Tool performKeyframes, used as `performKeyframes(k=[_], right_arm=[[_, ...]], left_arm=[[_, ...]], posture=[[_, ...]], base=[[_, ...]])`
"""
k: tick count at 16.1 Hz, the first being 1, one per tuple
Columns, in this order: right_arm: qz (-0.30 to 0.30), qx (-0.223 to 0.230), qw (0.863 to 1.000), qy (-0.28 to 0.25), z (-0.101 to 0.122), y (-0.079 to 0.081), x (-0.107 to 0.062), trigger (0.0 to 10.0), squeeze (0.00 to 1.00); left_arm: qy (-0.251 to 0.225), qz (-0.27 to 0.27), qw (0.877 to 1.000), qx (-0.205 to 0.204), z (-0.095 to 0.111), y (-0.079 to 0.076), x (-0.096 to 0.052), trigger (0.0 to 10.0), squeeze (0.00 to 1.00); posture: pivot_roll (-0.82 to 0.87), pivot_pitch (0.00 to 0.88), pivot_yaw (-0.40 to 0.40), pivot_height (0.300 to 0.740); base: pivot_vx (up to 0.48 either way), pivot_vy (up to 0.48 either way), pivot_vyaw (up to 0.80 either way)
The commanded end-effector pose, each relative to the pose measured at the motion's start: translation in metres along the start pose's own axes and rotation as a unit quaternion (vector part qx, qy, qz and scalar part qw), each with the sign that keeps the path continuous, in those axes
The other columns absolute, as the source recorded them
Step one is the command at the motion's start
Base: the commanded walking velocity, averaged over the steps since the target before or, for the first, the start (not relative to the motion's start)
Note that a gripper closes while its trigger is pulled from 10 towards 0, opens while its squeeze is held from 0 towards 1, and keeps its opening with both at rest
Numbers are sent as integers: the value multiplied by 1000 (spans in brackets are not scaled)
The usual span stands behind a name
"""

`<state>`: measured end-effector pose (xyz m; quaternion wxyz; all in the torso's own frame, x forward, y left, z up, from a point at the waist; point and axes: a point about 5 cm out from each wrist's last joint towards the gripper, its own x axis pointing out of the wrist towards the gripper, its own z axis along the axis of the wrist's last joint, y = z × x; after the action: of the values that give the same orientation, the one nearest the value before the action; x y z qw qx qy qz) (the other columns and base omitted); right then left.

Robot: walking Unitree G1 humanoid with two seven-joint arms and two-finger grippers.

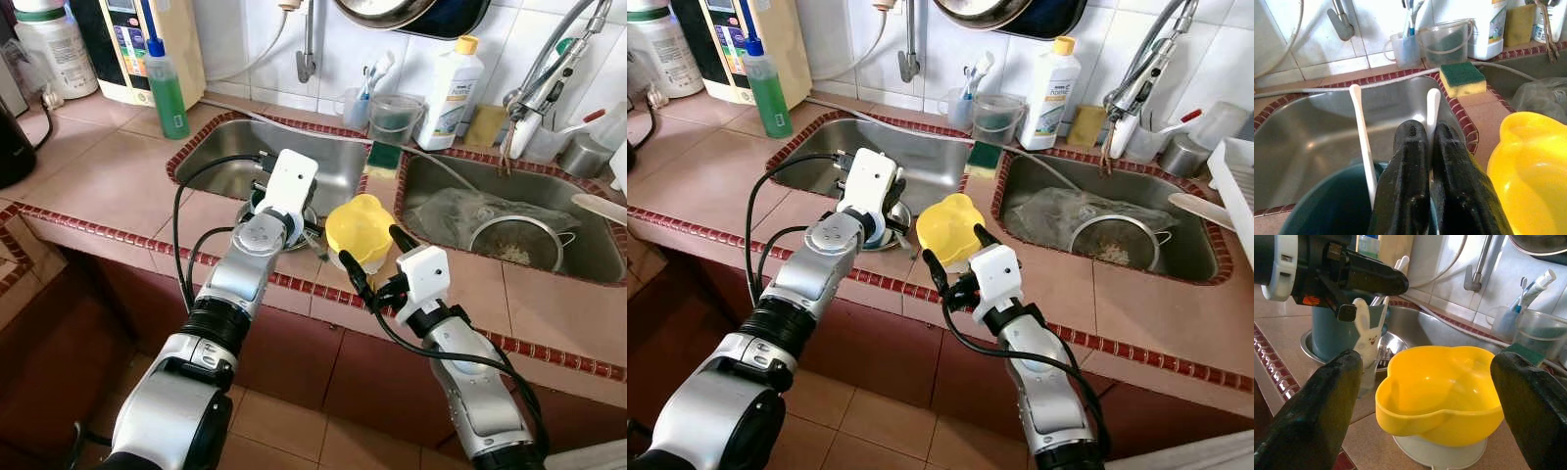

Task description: Kitchen organization

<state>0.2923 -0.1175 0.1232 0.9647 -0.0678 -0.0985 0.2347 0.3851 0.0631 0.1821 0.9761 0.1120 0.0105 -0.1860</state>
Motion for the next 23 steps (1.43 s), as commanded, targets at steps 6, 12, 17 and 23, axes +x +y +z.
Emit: performKeyframes(k=[6,12,17,23], right_arm=[[9,-5,1000,-4,3,2,2,10000,0],[13,-5,1000,-3,2,3,3,10000,0],[12,-4,1000,-4,3,2,5,10000,0],[5,-2,1000,-8,5,0,8,10000,0]], left_arm=[[-11,1,1000,1,7,1,1,0,0],[-41,-24,999,-21,30,19,-1,10000,0],[-48,-54,997,-21,40,26,-4,10000,0],[-110,-84,988,-70,81,51,-14,10000,0]], posture=[[-66,0,-27,740],[-58,0,-36,740],[-55,0,-36,740],[-48,0,-34,740]], base=[[0,0,0],[0,0,0],[0,0,0],[0,0,0]])
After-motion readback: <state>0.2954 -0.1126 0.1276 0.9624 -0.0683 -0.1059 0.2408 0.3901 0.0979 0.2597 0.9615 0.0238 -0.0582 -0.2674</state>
